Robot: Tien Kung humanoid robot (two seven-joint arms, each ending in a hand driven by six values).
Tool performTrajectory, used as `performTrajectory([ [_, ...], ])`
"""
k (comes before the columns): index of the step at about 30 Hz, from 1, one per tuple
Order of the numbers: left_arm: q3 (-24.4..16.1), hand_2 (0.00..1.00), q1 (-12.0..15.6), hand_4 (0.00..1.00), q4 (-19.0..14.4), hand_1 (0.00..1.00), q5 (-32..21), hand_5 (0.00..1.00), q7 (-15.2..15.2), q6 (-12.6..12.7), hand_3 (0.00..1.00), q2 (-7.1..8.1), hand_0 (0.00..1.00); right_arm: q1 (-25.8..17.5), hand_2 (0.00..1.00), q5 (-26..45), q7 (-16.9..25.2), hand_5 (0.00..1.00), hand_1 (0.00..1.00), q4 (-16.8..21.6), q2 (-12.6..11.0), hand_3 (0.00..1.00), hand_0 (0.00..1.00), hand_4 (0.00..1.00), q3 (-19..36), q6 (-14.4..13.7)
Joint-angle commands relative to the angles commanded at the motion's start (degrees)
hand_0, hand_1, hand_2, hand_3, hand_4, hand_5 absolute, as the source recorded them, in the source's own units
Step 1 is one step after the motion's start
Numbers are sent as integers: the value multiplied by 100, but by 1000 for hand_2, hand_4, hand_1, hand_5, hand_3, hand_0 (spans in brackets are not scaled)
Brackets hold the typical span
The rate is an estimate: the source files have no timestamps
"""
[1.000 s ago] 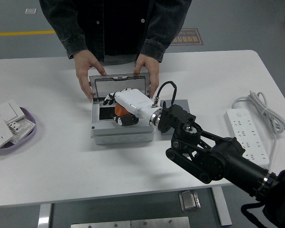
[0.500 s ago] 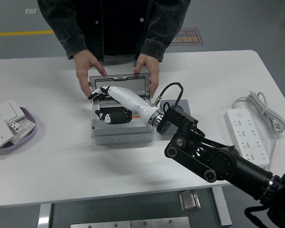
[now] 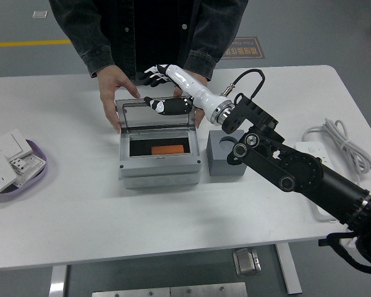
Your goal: Pick up the cylinder from the cube,place it in the box,flap close box
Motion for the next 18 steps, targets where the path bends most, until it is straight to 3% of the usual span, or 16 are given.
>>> performTrajectory([
  [4, -2, 558, -10, 667, 0, 583, 5, 273, -1, -1, 601, -1, 604, 49, 683, 69, 19, 52, 674, -293, -45, 738, 759, 651, -124, -5],
  [8, -9, 559, -12, 665, 0, 583, 10, 272, -2, 3, 600, 8, 604, 41, 677, 105, -12, 68, 668, -233, -177, 729, 754, 661, -332, 10],
  [18, 24, 559, 13, 664, 0, 583, -59, 271, -23, 20, 601, 5, 604, -249, 671, -37, -267, 76, 657, 765, -776, 725, 731, 666, -680, -69],
])
